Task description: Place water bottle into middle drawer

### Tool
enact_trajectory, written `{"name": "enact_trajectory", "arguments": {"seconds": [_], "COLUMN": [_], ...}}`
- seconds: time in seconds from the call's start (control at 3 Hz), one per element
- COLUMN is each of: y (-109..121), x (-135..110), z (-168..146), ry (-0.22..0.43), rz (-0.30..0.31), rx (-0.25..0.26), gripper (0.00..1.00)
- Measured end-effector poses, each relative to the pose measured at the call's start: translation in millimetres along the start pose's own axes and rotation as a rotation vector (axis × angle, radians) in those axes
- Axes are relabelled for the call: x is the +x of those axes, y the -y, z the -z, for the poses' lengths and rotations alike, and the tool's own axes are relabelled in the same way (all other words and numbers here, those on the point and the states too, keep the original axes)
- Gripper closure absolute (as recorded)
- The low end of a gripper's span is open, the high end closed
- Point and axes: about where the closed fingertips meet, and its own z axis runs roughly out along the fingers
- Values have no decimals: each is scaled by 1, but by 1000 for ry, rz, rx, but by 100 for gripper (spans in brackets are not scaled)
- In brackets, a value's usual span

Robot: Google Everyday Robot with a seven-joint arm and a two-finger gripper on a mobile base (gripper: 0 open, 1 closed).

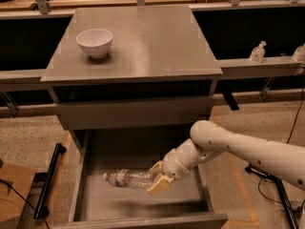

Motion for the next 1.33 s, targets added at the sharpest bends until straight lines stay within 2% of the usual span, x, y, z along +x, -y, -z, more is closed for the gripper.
{"name": "enact_trajectory", "arguments": {"seconds": [0.33,0.67,1.0,1.33], "y": [17,40,49,50], "x": [40,69,91,93], "z": [-47,-79,-103,-103], "ry": [20,93,132,166], "rz": [-49,-114,-180,-191], "rx": [4,44,49,83], "gripper": [100,85,62,38]}}
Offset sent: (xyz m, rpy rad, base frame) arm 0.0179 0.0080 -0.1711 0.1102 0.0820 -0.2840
